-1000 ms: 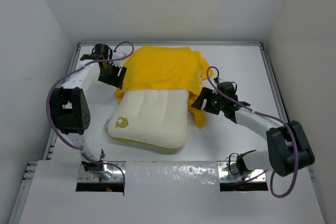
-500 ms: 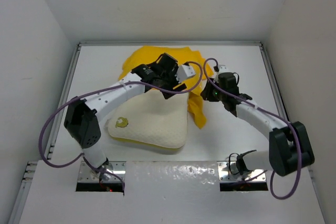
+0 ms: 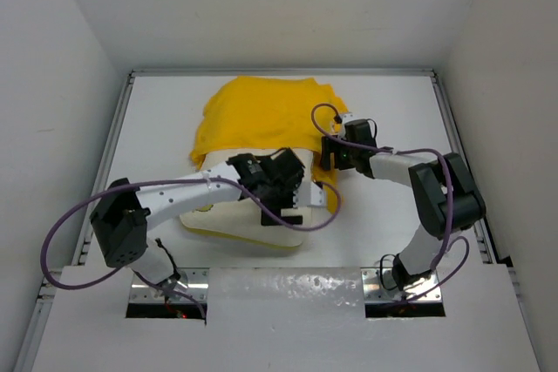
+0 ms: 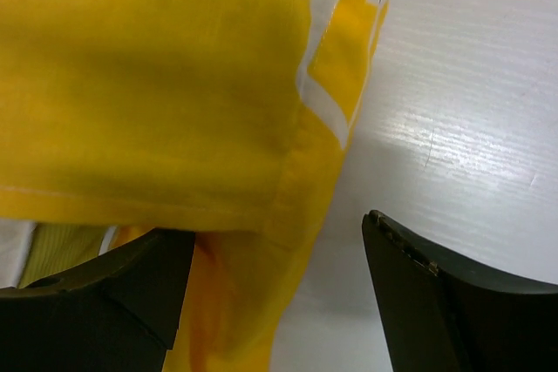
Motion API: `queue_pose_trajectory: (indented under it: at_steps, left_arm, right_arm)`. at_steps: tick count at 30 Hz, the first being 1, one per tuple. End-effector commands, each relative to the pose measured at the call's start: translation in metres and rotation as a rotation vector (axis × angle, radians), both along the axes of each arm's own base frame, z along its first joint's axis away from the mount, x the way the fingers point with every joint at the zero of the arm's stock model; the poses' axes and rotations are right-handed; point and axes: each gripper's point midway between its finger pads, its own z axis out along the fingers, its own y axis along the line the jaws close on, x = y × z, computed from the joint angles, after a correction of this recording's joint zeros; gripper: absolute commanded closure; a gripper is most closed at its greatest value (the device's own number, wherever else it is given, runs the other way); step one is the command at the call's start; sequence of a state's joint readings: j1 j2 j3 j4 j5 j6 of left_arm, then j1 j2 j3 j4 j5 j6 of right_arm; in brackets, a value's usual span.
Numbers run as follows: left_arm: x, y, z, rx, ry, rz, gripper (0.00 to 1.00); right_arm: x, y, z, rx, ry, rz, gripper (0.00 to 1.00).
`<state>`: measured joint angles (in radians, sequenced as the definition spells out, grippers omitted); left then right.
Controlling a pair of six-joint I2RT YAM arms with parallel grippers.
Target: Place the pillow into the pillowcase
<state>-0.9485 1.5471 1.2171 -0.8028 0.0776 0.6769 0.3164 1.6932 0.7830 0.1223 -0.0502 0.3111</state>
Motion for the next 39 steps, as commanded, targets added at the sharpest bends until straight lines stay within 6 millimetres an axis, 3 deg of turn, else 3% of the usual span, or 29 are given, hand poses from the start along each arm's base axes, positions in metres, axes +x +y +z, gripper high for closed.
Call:
queue_pose_trajectory:
  at_steps: [1,5,7,8,9,12,13,15,16,17,18,19,22,23,25,27,29,30,33,36,39]
  left_arm:
    - [-0.027,-0.007,-0.014,0.052,0.003,-0.106,0.00]
    - [-0.030,-0.009,-0.028,0.042,-0.005,-0.098,0.00]
    - [-0.030,-0.003,-0.038,0.051,-0.016,-0.080,0.00]
    - [-0.024,-0.010,-0.040,0.016,-0.042,-0.066,0.00]
    - [-0.024,-0.006,-0.054,0.042,-0.039,-0.051,0.00]
    - [-0.002,-0.006,-0.078,0.076,-0.129,0.015,0.00]
    - [0.001,-0.002,-0.087,0.096,-0.140,0.033,0.06]
    - [0.008,-0.003,-0.095,0.111,-0.161,0.048,0.28]
    - [0.011,-0.004,-0.100,0.115,-0.154,0.067,0.56]
    - [0.010,-0.006,-0.101,0.112,-0.136,0.069,0.68]
    - [0.016,-0.010,-0.098,0.099,-0.138,0.088,1.00]
    - [0.019,-0.011,-0.096,0.087,-0.129,0.125,1.00]
    - [0.037,-0.026,-0.063,-0.051,-0.098,0.222,1.00]
    - [0.052,-0.033,-0.034,-0.149,-0.099,0.267,1.00]
    - [0.068,-0.038,0.001,-0.267,-0.107,0.356,1.00]
    - [0.093,-0.039,0.050,-0.378,-0.160,0.445,1.00]
    - [0.107,-0.034,0.068,-0.400,-0.207,0.499,1.00]
    - [0.111,-0.034,0.075,-0.414,-0.227,0.503,1.00]
    - [0.118,-0.032,0.078,-0.431,-0.258,0.530,1.00]
    - [0.125,-0.037,0.093,-0.487,-0.268,0.555,1.00]
    - [0.132,-0.045,0.100,-0.523,-0.274,0.561,1.00]
  right_arm:
    - [0.031,0.004,0.018,-0.006,-0.108,0.001,0.24]
    - [0.054,0.011,0.022,0.021,-0.149,-0.028,0.30]
    - [0.061,0.012,0.023,0.029,-0.159,-0.036,0.46]
    - [0.064,0.014,0.025,0.035,-0.166,-0.038,0.54]
    - [0.066,0.014,0.026,0.038,-0.168,-0.045,0.71]
    - [0.063,0.013,0.025,0.042,-0.165,-0.055,0.93]
    - [0.063,0.010,0.028,0.035,-0.174,-0.071,1.00]
    - [0.056,0.009,0.025,0.038,-0.163,-0.063,1.00]
    - [0.053,0.009,0.024,0.034,-0.161,-0.056,1.00]
    - [0.050,0.008,0.025,0.031,-0.159,-0.054,1.00]
    - [0.048,0.008,0.025,0.029,-0.155,-0.052,1.00]
    - [0.044,0.008,0.028,0.028,-0.151,-0.043,1.00]
    - [0.028,0.023,0.033,0.059,-0.131,0.033,1.00]
    - [0.016,0.034,0.039,0.081,-0.135,0.081,1.00]
    - [0.001,0.043,0.043,0.085,-0.131,0.138,1.00]
    - [-0.019,0.058,0.060,0.161,-0.131,0.212,1.00]
    - [-0.034,0.064,0.070,0.215,-0.135,0.252,1.00]
    - [-0.039,0.066,0.087,0.245,-0.168,0.268,1.00]
    - [-0.054,0.061,0.091,0.241,-0.135,0.269,1.00]
    - [-0.068,0.056,0.072,0.214,-0.050,0.268,1.00]
    - [-0.077,0.061,0.066,0.245,-0.001,0.301,1.00]
